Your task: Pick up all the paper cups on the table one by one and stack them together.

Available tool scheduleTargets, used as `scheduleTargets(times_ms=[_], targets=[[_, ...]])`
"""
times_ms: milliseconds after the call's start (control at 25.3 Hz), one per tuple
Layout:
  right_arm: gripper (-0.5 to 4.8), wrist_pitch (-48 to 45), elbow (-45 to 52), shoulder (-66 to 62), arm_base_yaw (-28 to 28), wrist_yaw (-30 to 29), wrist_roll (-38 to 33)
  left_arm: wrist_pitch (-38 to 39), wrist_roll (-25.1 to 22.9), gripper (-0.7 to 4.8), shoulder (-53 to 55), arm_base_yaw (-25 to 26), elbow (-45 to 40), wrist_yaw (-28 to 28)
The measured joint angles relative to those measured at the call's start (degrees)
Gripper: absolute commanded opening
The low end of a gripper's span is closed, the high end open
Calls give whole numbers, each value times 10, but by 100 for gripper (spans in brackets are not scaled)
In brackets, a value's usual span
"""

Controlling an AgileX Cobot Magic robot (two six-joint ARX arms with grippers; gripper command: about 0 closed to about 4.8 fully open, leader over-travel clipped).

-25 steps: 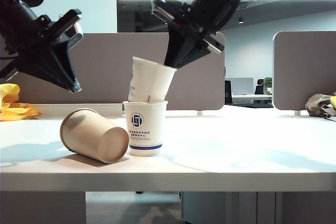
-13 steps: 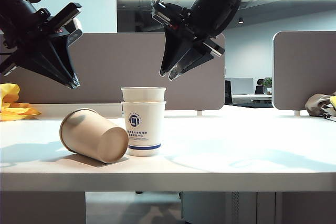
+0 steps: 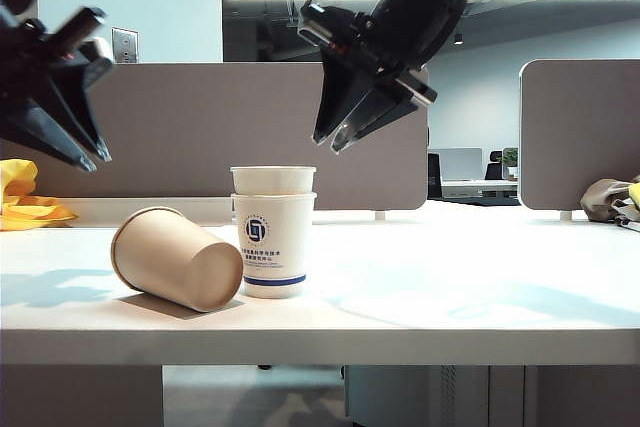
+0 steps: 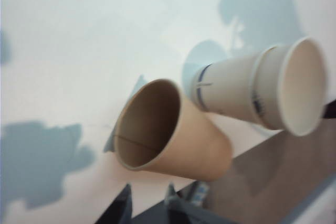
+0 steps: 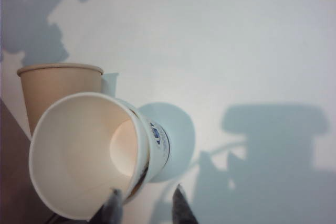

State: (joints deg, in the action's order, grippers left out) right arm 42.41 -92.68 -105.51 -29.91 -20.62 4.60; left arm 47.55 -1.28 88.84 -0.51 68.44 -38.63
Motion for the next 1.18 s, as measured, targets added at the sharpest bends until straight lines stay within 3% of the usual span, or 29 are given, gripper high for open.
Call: scheduleTargets(times_ms=[316,592,829,1185], targets=[[127,3,0,33,20,-7,2,-5,-2,84,36,17,0,-142],[127,38,0,66,38,-18,23,-10,-14,84,83,25,0,-157],[127,40,0,108,78,-24,29,-15,-16,84,122,47,0,-212],[127,40,0,125,92,-31,30,4,-26,84,129,54,0,-215]])
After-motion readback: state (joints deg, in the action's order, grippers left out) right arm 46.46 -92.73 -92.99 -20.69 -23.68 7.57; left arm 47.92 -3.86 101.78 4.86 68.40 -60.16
